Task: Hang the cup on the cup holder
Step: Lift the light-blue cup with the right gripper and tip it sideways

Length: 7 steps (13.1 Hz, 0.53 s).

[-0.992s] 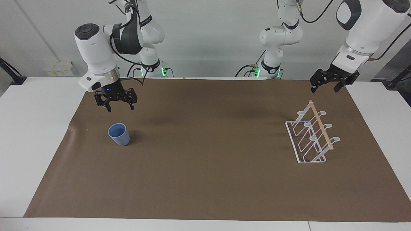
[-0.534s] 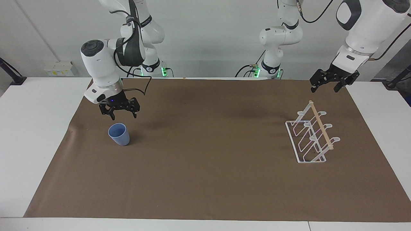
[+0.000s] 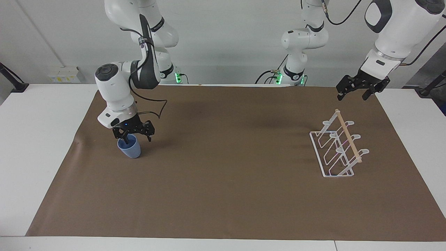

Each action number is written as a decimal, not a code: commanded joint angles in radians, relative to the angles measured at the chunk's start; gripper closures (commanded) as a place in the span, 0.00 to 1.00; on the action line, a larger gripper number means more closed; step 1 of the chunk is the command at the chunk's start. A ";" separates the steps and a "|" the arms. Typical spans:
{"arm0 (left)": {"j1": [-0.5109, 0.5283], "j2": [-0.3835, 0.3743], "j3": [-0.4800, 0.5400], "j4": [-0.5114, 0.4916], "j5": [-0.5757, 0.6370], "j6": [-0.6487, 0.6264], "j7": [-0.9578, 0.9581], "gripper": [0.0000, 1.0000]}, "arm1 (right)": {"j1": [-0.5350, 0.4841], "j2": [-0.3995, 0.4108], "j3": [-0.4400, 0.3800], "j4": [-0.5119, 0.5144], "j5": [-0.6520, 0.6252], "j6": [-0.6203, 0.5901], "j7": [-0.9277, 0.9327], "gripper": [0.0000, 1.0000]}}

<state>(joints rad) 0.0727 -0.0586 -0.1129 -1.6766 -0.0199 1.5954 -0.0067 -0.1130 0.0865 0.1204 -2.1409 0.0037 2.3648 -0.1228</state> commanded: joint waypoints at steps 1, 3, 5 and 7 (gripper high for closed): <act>0.004 -0.027 -0.002 -0.028 0.005 -0.003 0.004 0.00 | -0.008 -0.005 0.001 -0.068 0.016 0.079 -0.040 0.00; 0.004 -0.027 -0.001 -0.028 0.005 -0.003 0.004 0.00 | -0.008 0.001 0.001 -0.094 0.015 0.123 -0.052 0.00; 0.004 -0.027 -0.001 -0.028 0.005 -0.003 0.004 0.00 | -0.014 0.002 0.001 -0.094 0.015 0.129 -0.096 0.03; 0.004 -0.027 -0.002 -0.028 0.005 -0.003 0.005 0.00 | -0.014 0.004 0.001 -0.094 0.015 0.131 -0.132 0.24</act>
<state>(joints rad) 0.0727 -0.0586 -0.1129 -1.6766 -0.0199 1.5954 -0.0067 -0.1162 0.0939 0.1180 -2.2244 0.0037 2.4763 -0.2004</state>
